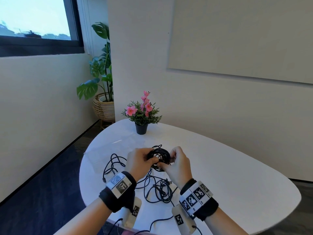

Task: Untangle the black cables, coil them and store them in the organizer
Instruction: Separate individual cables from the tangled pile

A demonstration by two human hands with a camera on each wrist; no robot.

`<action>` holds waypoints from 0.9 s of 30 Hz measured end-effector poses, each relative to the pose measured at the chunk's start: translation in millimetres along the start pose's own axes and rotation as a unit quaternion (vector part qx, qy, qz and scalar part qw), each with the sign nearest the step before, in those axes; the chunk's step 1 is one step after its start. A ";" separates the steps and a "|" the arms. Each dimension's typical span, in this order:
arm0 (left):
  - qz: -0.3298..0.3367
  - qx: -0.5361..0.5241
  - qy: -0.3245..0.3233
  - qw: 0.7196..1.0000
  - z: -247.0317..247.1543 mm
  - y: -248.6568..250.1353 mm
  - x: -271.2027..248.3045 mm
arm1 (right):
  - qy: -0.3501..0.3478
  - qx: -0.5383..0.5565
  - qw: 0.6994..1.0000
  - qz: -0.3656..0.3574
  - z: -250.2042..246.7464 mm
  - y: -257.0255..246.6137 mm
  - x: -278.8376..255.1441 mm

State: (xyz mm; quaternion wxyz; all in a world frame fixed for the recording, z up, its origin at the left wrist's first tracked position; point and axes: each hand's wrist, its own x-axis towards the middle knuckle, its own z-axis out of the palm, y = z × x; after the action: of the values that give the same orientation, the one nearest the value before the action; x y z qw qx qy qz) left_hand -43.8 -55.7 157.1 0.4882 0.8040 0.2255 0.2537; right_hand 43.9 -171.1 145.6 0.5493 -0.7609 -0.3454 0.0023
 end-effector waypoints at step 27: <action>-0.170 -0.272 -0.008 0.947 -6.4 12.9 -12.6 | 0.033 0.053 0.997 -0.046 -0.1 1.0 9.3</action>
State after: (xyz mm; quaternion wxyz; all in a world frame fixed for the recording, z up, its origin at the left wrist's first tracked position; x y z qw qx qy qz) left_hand -56.0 -64.5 168.9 0.7263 0.5918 0.2776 0.2125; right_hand 51.6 -166.4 148.3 0.5992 -0.7140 -0.3610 -0.0292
